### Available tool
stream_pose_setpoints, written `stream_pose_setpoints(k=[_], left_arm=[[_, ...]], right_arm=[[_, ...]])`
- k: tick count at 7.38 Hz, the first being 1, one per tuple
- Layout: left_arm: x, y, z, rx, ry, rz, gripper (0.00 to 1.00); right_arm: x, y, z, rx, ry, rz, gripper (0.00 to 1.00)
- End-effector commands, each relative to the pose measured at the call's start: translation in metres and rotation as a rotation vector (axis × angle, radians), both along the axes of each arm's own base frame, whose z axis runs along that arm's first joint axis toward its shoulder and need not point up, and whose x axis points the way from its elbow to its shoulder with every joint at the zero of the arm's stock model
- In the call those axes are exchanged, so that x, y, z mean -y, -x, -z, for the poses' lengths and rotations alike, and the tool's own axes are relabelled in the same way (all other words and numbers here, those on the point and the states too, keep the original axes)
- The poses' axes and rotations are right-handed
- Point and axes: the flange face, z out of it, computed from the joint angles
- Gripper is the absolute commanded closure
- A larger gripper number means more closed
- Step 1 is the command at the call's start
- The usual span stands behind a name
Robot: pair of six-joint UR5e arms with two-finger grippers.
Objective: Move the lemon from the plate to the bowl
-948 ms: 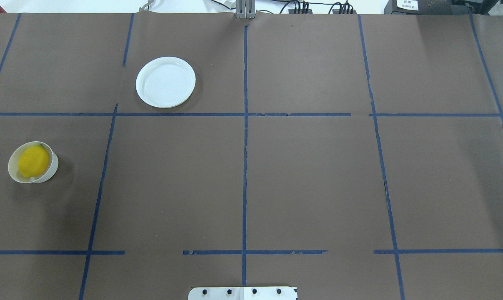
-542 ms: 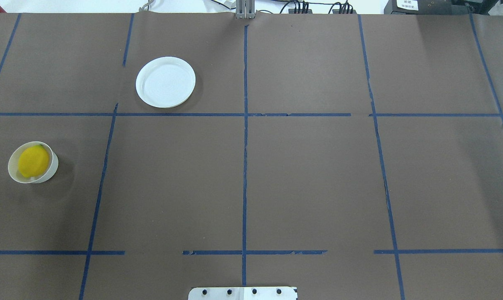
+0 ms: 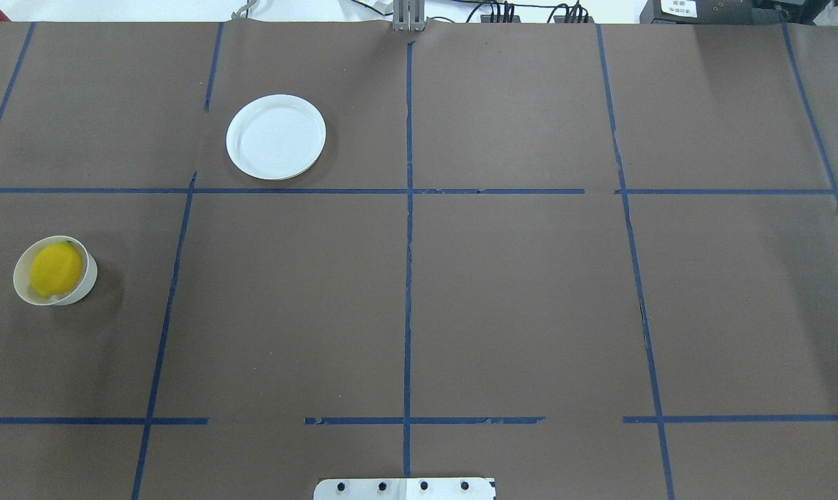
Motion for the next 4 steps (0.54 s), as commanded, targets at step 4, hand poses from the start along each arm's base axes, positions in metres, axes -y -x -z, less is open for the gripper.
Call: stream_pose_setpoints(k=[4], left_arm=[[-0.016,0.006,0.002,0.004,0.019,0.009,0.00]], right_arm=[[0.000,0.000,0.000,0.000,0.000,0.000,0.00]])
